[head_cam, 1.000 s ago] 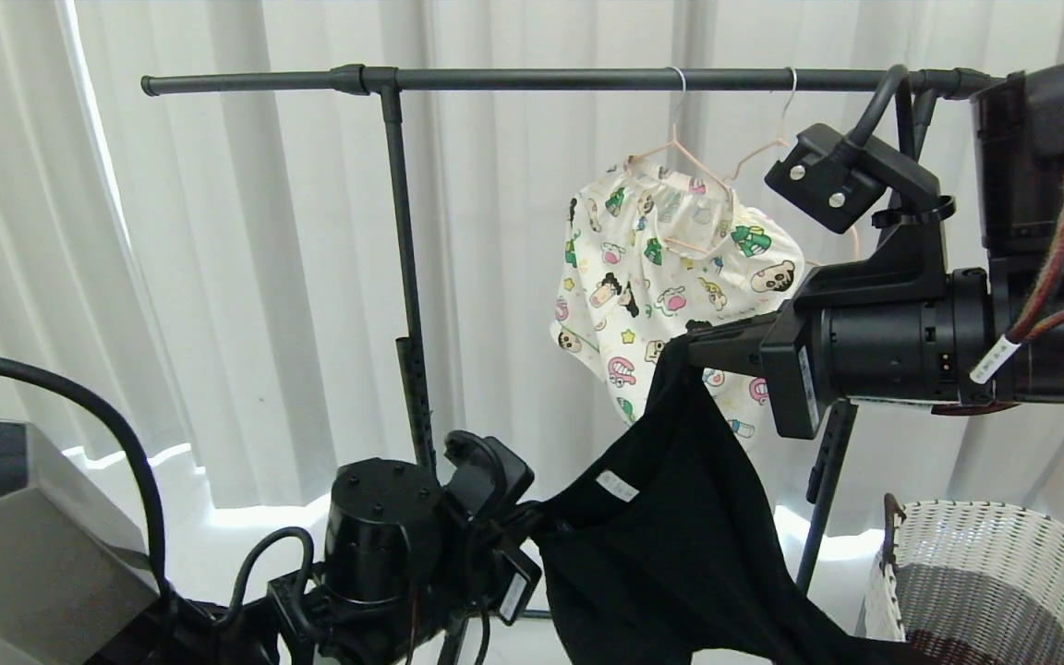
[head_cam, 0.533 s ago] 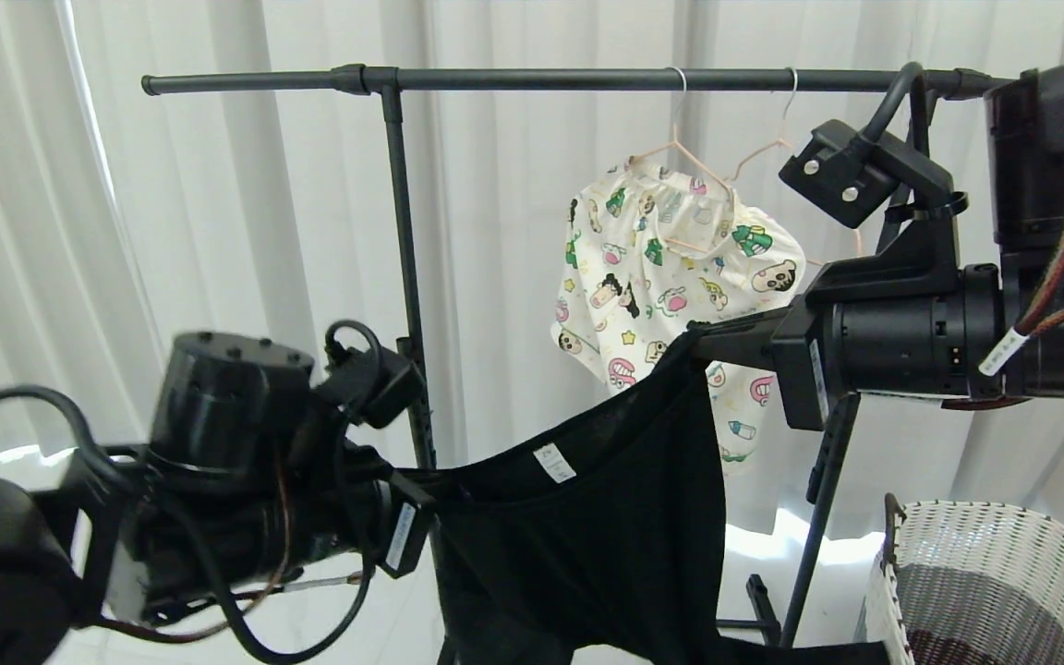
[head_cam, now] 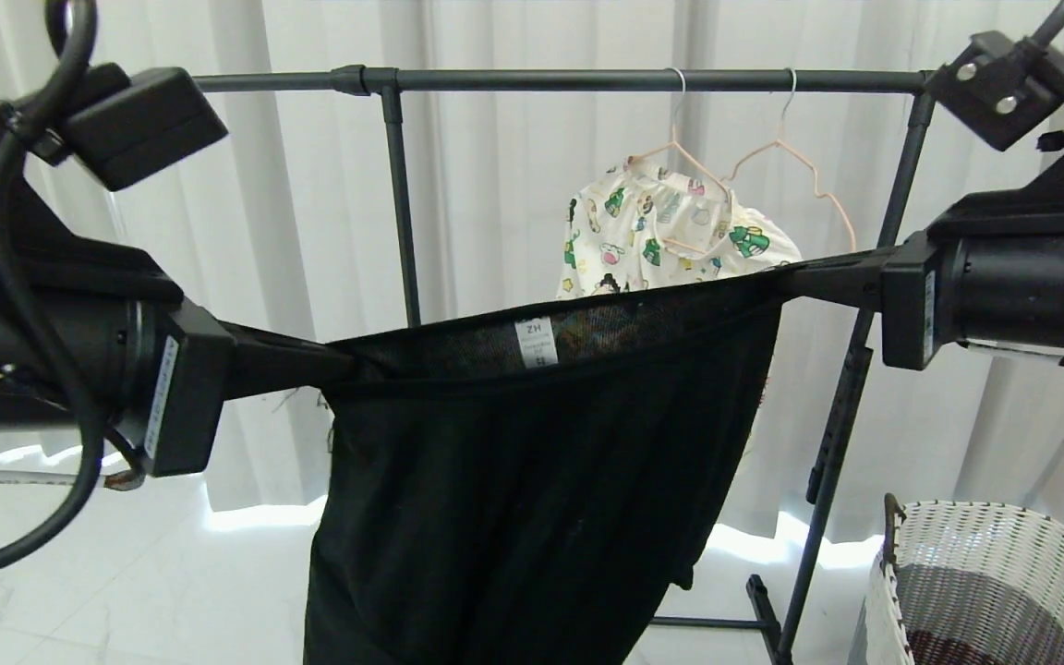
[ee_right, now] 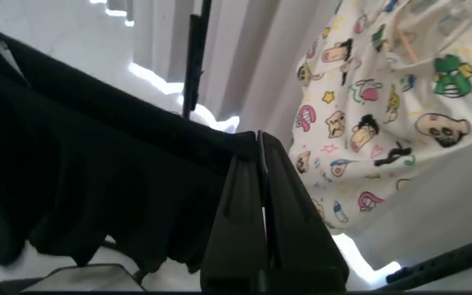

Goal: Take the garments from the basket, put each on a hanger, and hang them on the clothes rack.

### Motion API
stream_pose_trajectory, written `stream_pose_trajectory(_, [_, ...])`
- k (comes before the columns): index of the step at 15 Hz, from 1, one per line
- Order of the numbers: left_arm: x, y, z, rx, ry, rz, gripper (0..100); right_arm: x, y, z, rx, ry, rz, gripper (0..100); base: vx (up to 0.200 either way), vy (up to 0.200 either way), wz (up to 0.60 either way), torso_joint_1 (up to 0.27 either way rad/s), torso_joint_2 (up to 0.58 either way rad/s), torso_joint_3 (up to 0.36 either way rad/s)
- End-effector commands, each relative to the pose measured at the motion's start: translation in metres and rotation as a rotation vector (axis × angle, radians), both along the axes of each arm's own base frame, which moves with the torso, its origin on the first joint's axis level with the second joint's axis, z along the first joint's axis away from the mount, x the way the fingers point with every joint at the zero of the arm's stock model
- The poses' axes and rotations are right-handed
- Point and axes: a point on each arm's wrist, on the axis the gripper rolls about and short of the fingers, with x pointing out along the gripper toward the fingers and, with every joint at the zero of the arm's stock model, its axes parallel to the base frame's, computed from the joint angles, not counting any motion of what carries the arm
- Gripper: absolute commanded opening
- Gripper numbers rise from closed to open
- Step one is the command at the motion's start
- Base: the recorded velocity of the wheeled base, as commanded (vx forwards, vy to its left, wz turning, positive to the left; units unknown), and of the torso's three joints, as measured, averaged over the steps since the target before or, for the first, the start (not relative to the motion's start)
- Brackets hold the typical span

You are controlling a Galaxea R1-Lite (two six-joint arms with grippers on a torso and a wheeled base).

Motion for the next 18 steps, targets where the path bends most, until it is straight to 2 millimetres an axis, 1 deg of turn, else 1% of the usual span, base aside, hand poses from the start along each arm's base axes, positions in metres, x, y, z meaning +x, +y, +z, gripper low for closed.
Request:
stream_pose_trajectory(1, [-0.014,-0.005,0.012,-0.017,-0.057,-0.047,0,-0.015,-0.014,0.012,0.035,-0.046,-0.016,0,0.000,0.000,0.00,0.000,0.00,0.000])
stream_pose_trajectory(3, [-0.016,-0.011,0.029,-0.079,-0.140,-0.085,0,-0.023,-0.021,0.020,0.066,-0.081,-0.016,0,0.000,0.000,0.00,0.000,0.00,0.000])
stream_pose_trajectory(5, [-0.012,-0.016,0.039,-0.137,-0.229,-0.093,0,-0.026,-0.023,0.027,0.099,-0.119,-0.016,0,0.000,0.000,0.00,0.000,0.00,0.000])
stream_pose_trajectory(11, [-0.013,-0.015,0.038,-0.119,-0.259,-0.103,0,-0.027,-0.025,0.033,0.114,-0.147,-0.015,0,0.000,0.000,0.00,0.000,0.00,0.000])
stream_pose_trajectory(13, [-0.010,-0.017,0.039,-0.098,-0.287,-0.112,0,-0.039,-0.035,0.036,0.107,-0.141,-0.010,0,0.000,0.000,0.00,0.000,0.00,0.000])
stream_pose_trajectory(14, [-0.005,-0.020,0.038,-0.068,-0.307,-0.111,0,-0.049,-0.043,0.035,0.086,-0.112,-0.002,0,0.000,0.000,0.00,0.000,0.00,0.000])
stream_pose_trajectory(16, [0.005,-0.029,0.039,-0.066,-0.332,-0.096,0,-0.068,-0.056,0.033,0.064,-0.070,0.058,0,0.000,0.000,0.00,0.000,0.00,0.000])
stream_pose_trajectory(17, [0.015,-0.041,0.039,-0.082,-0.351,-0.111,0,-0.083,-0.063,0.030,0.047,-0.025,0.145,0,0.000,0.000,0.00,0.000,0.00,0.000])
stream_pose_trajectory(18, [0.024,-0.051,0.038,-0.093,-0.364,-0.119,0,-0.090,-0.065,0.028,0.034,0.001,0.192,0,0.000,0.000,0.00,0.000,0.00,0.000])
